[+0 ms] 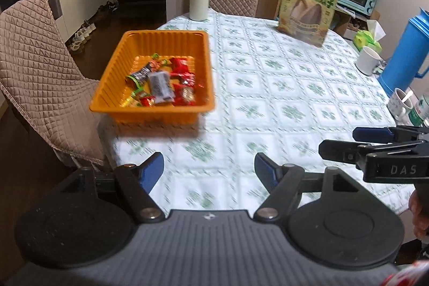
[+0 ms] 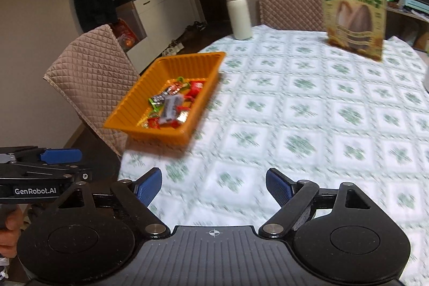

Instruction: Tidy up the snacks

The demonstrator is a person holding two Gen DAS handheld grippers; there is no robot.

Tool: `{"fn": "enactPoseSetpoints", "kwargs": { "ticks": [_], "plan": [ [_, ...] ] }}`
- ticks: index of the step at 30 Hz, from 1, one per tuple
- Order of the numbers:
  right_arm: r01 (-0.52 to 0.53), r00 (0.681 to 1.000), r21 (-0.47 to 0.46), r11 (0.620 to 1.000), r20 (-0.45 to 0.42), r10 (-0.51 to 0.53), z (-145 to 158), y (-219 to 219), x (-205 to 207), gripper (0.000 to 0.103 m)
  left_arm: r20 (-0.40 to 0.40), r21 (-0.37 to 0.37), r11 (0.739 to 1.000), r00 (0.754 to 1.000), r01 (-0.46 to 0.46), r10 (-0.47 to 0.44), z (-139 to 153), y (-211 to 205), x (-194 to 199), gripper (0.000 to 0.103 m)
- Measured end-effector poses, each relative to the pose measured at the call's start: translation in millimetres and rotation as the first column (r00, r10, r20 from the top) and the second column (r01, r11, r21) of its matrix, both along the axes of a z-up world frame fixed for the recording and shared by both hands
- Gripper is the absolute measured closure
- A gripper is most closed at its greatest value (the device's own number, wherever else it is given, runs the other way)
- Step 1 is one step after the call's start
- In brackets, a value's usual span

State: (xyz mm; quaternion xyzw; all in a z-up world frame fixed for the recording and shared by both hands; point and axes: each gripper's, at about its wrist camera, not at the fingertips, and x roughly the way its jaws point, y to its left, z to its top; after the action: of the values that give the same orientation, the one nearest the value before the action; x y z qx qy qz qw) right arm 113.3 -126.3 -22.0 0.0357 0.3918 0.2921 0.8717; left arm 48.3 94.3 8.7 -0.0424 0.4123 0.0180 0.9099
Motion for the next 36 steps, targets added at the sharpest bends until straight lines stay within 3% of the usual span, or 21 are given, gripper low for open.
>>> {"fn": "enactPoseSetpoints", "kwargs": {
  "ticks": [15, 36],
  "plan": [
    [0.104, 0.994, -0.029, 0.994, -0.022, -0.105, 4, -94, -61, 0.019, -0.012, 0.009, 0.997, 0.997, 0.079, -0.079, -1, -82, -46, 0.028],
    [0.155, 0.988, -0.039, 0.987, -0.006, -0.155, 6, -132, -84, 0.019, 0.005, 0.011, 0.989, 0.989, 0.147, -0.147, 3, -123, -52, 0.027]
  ]
}}
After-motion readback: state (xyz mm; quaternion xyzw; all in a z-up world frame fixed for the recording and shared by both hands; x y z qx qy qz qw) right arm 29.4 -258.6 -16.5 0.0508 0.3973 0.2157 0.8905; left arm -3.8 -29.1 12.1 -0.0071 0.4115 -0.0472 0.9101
